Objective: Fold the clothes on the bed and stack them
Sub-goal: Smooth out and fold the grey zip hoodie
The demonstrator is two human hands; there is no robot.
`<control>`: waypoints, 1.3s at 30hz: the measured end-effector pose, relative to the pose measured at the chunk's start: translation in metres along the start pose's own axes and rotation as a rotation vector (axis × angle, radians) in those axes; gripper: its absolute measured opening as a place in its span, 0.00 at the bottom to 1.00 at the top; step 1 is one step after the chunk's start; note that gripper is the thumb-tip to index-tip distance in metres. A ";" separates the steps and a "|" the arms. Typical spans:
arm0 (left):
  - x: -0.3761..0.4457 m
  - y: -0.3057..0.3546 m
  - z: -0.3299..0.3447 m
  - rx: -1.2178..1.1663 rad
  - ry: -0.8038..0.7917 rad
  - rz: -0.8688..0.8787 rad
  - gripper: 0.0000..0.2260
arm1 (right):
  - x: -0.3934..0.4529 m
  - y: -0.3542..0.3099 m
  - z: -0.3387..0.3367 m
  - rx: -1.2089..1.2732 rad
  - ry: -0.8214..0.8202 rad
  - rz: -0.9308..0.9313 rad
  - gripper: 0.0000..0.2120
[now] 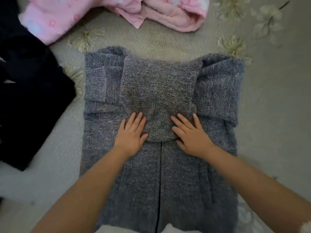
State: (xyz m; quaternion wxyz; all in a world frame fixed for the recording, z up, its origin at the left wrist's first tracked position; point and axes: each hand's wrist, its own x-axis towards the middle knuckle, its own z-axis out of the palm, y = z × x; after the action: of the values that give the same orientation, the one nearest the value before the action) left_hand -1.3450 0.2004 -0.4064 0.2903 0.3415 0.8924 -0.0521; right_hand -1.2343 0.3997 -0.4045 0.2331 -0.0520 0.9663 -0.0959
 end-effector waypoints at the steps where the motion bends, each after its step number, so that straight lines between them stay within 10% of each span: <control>1: -0.001 0.004 0.007 -0.003 -0.029 -0.056 0.27 | -0.002 -0.002 0.004 0.015 -0.007 0.018 0.26; 10: -0.063 0.025 0.019 -0.199 0.296 0.076 0.24 | -0.036 -0.038 0.022 0.272 0.156 0.085 0.27; 16: -0.159 0.028 0.086 -0.106 0.136 0.264 0.22 | -0.144 -0.083 0.084 0.146 0.424 0.091 0.20; 24: -0.248 0.017 0.162 0.162 0.077 0.246 0.38 | -0.238 -0.149 0.157 -0.181 0.038 0.139 0.52; 31: -0.241 0.022 0.198 0.148 0.135 0.138 0.49 | -0.218 -0.147 0.175 -0.353 0.248 0.212 0.24; 39: -0.237 0.038 0.221 0.009 0.227 -0.019 0.49 | -0.239 -0.144 0.158 -0.189 0.395 0.092 0.29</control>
State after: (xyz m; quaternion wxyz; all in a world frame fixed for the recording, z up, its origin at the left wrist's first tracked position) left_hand -1.0722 0.0280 -0.4537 0.1853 0.3382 0.9224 -0.0199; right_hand -0.9422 0.2681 -0.4068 0.0377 -0.0097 0.9992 -0.0025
